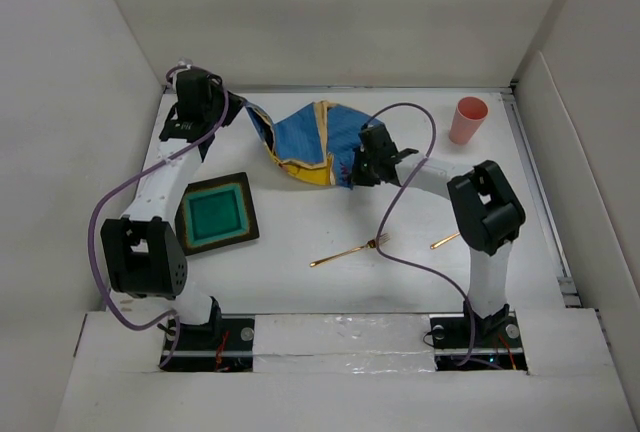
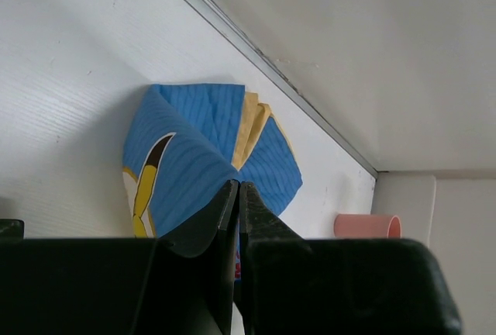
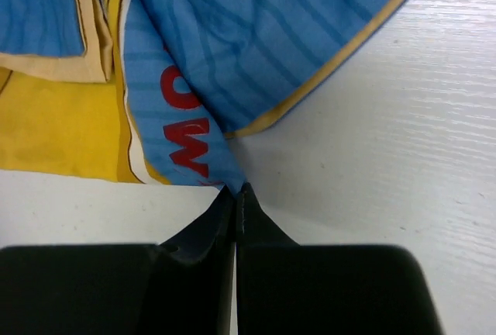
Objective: Set the dinner table for one person
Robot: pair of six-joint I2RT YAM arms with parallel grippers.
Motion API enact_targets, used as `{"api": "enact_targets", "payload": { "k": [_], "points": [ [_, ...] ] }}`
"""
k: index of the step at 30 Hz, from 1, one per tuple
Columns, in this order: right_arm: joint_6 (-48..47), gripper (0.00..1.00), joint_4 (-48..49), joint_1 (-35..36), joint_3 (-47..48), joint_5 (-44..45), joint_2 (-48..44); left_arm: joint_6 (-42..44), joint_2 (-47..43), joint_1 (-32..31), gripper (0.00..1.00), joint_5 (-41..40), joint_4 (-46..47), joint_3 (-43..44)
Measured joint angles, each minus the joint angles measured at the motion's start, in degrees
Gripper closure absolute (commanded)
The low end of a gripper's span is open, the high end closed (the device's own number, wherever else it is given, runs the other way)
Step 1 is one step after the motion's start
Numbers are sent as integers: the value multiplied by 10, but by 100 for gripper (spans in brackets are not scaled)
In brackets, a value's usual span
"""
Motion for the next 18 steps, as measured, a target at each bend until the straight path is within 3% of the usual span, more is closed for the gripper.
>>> {"api": "enact_targets", "payload": {
  "k": [4, 8, 18],
  "points": [
    [-8, 100, -26, 0, 0, 32, -28, -4, 13, 6, 100, 7, -2, 30],
    [-34, 100, -90, 0, 29, 92, -115, -21, 29, 21, 100, 17, -5, 95],
    [-126, 100, -221, 0, 344, 213, -338, -136, -26, 82, 100, 87, 65, 205]
  ]
}}
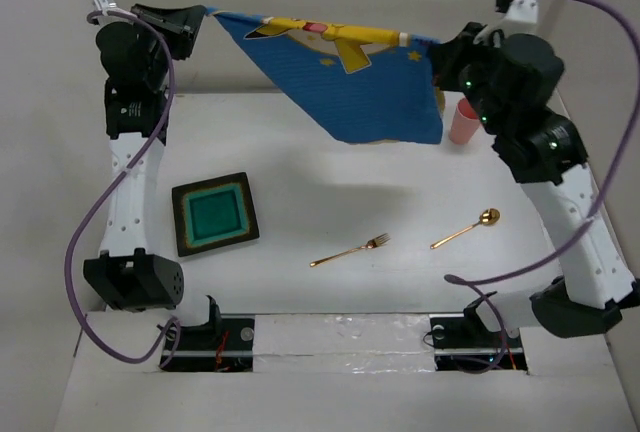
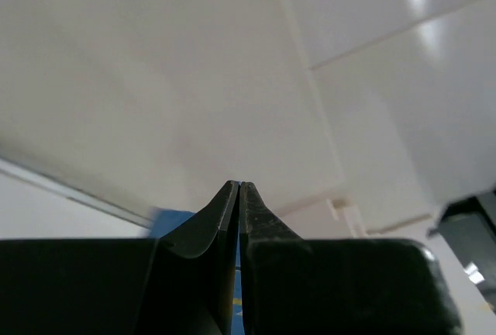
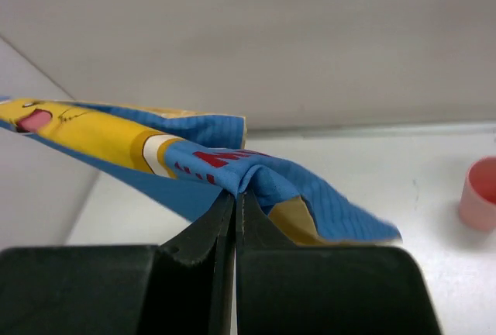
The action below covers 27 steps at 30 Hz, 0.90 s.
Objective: Set the dinner table for one person
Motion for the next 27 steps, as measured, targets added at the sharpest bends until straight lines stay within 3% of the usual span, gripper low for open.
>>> {"api": "enact_targets", "payload": {
  "k": [4, 8, 16, 19, 23, 27],
  "points": [
    [-18, 100, -29, -2, 63, 14, -26, -42, -32, -8, 100, 37, 45, 5],
    [-30, 100, -41, -24, 67, 12, -14, -61, -40, -11, 100, 41, 73, -3],
    [-36, 100, -49, -107, 82, -49, 153, -104, 11, -16, 100, 23, 90, -90],
    [-38, 100, -67, -118, 143, -64, 234, -103, 65, -21, 100, 6, 76, -79],
    [-38, 100, -101, -129, 322, -86, 341, -111, 122, -22, 100, 3, 65, -39],
    [-38, 100, -92, -146, 342, -101, 331, -110, 138, -22, 100, 6, 67, 5]
  ]
}}
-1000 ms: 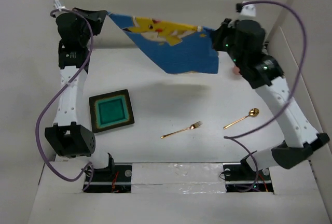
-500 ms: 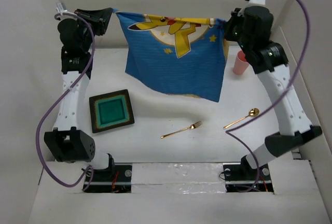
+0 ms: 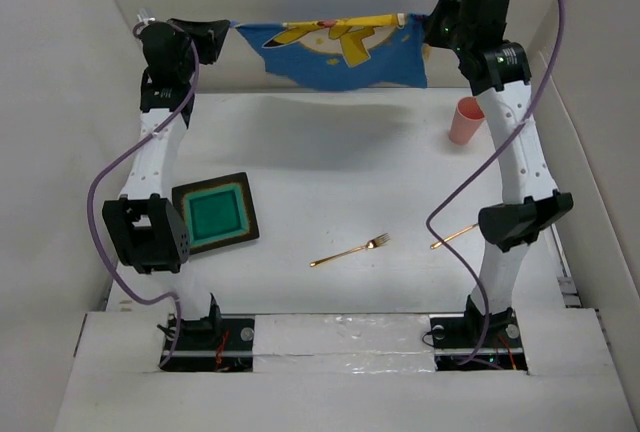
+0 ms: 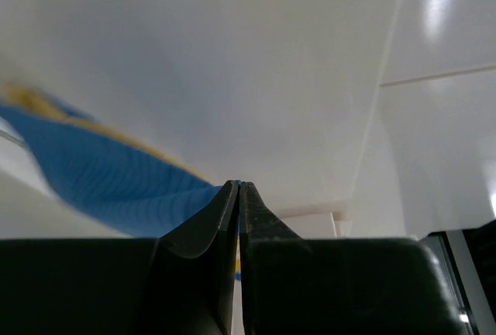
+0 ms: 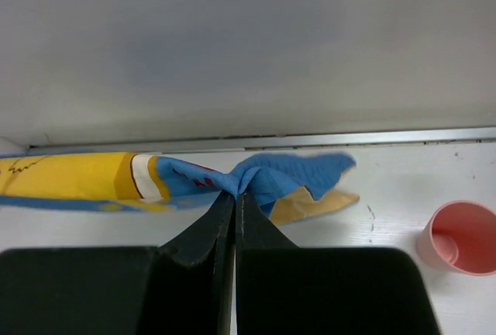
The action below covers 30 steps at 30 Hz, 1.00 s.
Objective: Set the dinner table for one person
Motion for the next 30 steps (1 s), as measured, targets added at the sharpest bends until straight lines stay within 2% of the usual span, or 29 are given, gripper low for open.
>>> {"api": "enact_targets", "payload": {
  "k": [3, 9, 13, 16, 17, 18, 19, 20, 21, 23, 24, 28, 30],
  "points": [
    [0, 100, 36, -5, -68, -13, -56, 6, -27, -1, 100, 8, 34, -17],
    [13, 100, 140, -5, -389, -42, -201, 6, -157, 9, 100, 22, 126, -281],
    [27, 100, 188, -4, -575, -51, -209, 14, -154, 10, 100, 31, 144, -424],
    [37, 99, 188, -3, -667, -53, -191, 35, -142, 3, 100, 25, 104, -490],
    [41, 88, 187, 0, -690, -50, -188, 43, -143, 0, 100, 21, 95, -506],
    [46, 82, 185, 2, -708, -48, -188, 52, -146, -2, 98, 17, 81, -518],
    [49, 74, 181, 4, -719, -43, -188, 60, -150, -4, 87, 11, 67, -525],
    [53, 60, 179, 9, -728, -38, -190, 72, -156, -5, 79, 4, 51, -529],
    [57, 54, 179, 12, -736, -31, -194, 82, -164, -5, 60, -7, 32, -530],
    [63, 44, 176, 16, -753, -21, -207, 108, -184, -3, 46, -31, 2, -529],
    [67, 43, 174, 18, -763, -17, -217, 123, -197, -3, 43, -42, -15, -527],
    [82, 42, 158, 17, -796, -11, -270, 202, -226, -8, 43, -96, -79, -490],
    [93, 55, 150, 13, -808, -15, -295, 249, -228, -21, 44, -126, -106, -461]
  ]
}}
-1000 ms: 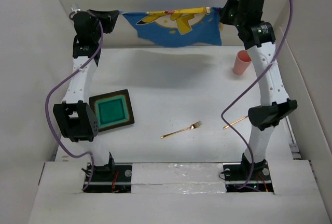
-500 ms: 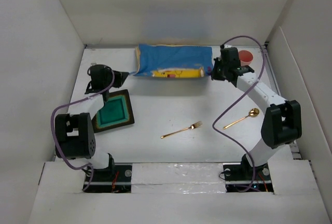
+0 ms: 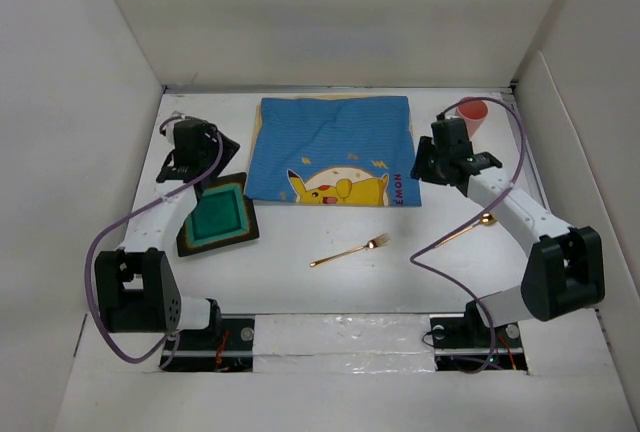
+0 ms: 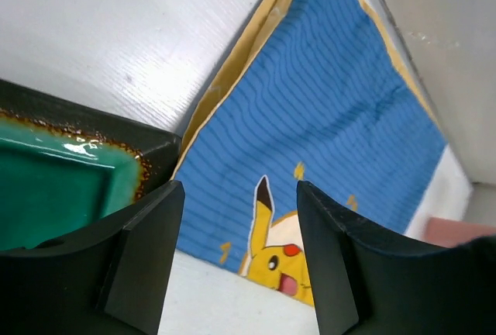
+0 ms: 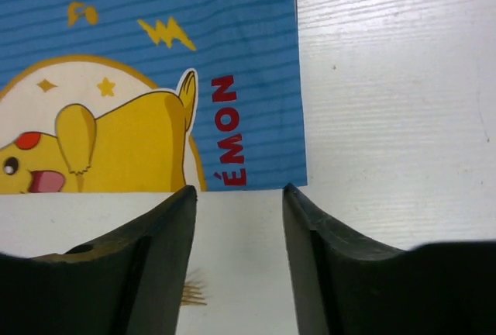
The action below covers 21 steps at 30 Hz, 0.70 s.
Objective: Set the dinner table for one person
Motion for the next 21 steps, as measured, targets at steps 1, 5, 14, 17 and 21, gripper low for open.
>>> {"api": "enact_targets", "payload": {
  "k": [1, 5, 14, 17, 21],
  "points": [
    [5, 69, -1, -4, -5, -6, -10, 22, 0, -9, 44, -12, -13, 13],
    [33, 100, 3, -27, -26, -33, -19, 96, 7, -60, 45, -57, -54, 46],
    [84, 50, 5, -61, -81, -95, 46, 136, 67, -153, 48, -90, -100, 55],
    [99, 49, 13, -63, -90, -106, 48, 116, 54, -150, 48, -95, -99, 5],
    [116, 48, 30, -63, -93, -113, 59, 76, 51, -148, 47, -96, -92, -40]
  ]
}}
